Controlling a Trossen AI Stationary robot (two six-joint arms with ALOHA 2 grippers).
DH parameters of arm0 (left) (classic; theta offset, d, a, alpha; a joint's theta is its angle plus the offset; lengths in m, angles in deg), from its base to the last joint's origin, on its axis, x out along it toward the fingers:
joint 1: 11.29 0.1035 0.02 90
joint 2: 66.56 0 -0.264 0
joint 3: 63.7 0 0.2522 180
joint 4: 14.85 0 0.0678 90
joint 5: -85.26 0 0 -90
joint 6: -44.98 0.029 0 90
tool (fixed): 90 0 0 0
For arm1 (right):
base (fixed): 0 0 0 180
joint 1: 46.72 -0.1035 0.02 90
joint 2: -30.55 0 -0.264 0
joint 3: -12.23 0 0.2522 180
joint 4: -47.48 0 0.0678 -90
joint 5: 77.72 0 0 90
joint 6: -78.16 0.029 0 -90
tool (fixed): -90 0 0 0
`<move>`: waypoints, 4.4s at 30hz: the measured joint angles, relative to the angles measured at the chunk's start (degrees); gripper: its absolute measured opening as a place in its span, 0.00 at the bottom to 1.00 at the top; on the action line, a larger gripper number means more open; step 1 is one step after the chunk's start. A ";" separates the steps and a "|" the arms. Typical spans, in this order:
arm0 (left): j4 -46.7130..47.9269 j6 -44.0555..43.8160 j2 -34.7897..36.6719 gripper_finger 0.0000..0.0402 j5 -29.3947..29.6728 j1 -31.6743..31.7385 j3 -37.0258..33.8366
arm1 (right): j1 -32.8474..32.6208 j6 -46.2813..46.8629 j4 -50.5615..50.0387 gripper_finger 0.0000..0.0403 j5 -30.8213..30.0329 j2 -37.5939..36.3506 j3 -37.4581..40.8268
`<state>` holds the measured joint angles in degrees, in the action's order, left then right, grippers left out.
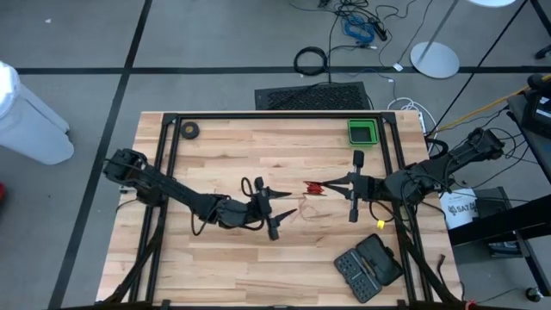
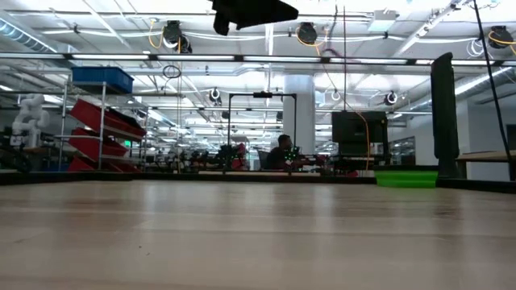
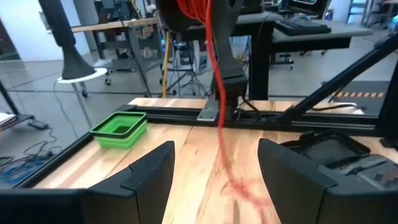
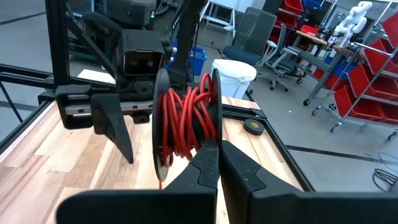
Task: Coil cords
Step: Uncoil the red wire from the spool
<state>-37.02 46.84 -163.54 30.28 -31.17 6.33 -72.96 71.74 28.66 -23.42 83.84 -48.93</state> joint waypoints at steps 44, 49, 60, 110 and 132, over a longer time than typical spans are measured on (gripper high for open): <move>-8.62 -0.74 -4.21 0.59 -3.08 1.12 0.04 | 0.02 0.00 0.04 0.00 0.01 0.02 0.01; -8.60 -4.41 -4.21 0.59 -3.74 1.65 0.04 | 0.00 0.01 0.04 0.00 0.01 0.02 0.00; -8.58 -4.50 -4.21 0.59 -7.05 1.91 0.04 | 0.01 0.01 0.06 0.00 0.00 0.02 0.00; -11.39 -2.97 -7.75 0.43 -8.45 3.04 0.00 | 0.02 0.39 0.07 0.00 2.88 0.04 0.00; -11.14 -3.05 -7.84 0.39 -8.45 3.09 0.04 | 0.02 0.42 0.11 0.00 2.88 0.04 0.00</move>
<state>-48.16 43.79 -171.38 21.83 -28.09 6.37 -72.94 72.16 28.77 -20.54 83.89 -48.93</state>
